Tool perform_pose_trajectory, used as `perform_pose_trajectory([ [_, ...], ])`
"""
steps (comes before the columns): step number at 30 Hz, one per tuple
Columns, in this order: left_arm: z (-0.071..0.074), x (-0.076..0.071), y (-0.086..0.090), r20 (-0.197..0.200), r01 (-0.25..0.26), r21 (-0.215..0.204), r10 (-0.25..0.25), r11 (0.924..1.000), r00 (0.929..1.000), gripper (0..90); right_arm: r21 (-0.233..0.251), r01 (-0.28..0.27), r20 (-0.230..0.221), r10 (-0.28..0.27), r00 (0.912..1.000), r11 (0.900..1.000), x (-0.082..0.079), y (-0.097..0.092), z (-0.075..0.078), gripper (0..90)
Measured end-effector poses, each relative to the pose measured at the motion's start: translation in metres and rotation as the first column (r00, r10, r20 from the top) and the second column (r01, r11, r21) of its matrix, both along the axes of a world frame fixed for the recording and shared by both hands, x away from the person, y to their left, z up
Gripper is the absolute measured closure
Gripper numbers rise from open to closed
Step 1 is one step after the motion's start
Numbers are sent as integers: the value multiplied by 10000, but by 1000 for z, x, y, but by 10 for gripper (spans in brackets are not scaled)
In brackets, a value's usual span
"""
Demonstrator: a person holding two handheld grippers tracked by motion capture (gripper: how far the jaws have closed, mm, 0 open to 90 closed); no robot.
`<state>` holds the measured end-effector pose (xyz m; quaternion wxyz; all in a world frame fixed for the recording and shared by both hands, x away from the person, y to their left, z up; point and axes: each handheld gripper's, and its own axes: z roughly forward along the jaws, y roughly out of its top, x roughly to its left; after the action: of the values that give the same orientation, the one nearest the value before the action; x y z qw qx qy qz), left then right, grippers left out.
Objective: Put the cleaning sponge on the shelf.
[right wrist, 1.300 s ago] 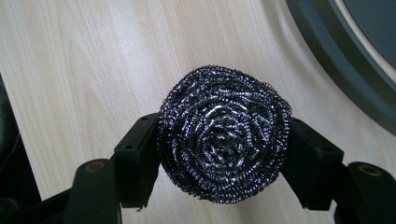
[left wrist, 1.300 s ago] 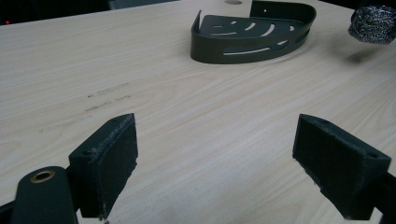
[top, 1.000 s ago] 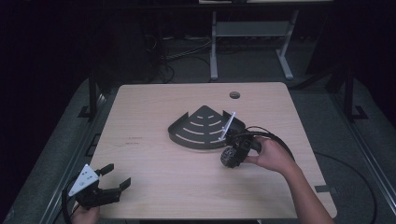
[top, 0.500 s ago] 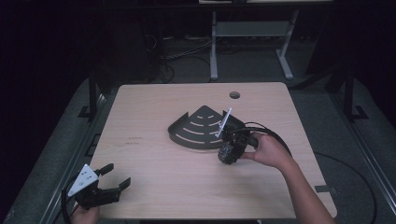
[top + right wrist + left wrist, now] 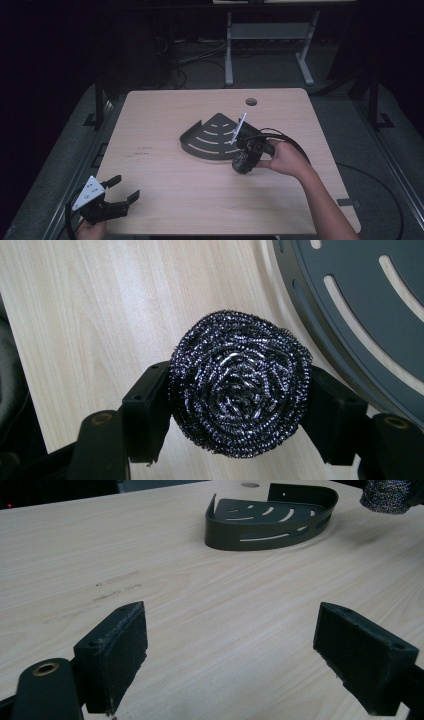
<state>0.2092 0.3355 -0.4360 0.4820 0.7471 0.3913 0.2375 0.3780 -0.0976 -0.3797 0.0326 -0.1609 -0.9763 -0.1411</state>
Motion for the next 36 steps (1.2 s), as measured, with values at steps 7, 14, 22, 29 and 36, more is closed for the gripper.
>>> perform_pose_trajectory([
  [7, 0, 0, -1, -25, -6, -14, 6, 10000, 10000, 133, 81, 110, -127, -109, 9999, 9999, 4, -3, 0, 338],
  [14, 0, 0, -1, -22, 8, 1, -8, 10000, 10000, 133, -25, 11, 0, -11, 10000, 10000, 11, 2, 7, 338],
  [22, 0, 0, -1, -17, 39, -5, -39, 10000, 10000, 133, 77, -114, -37, 114, 9999, 9999, 16, 11, 13, 338],
  [29, 0, 0, 0, -18, 38, -8, -38, 10000, 10000, 133, 270, -174, -71, 176, 9998, 9995, 24, 20, 17, 338],
  [36, 1, 0, 0, -12, 44, -17, -44, 10000, 10000, 133, 170, -155, -28, 156, 9999, 9997, 33, 25, 21, 338],
])
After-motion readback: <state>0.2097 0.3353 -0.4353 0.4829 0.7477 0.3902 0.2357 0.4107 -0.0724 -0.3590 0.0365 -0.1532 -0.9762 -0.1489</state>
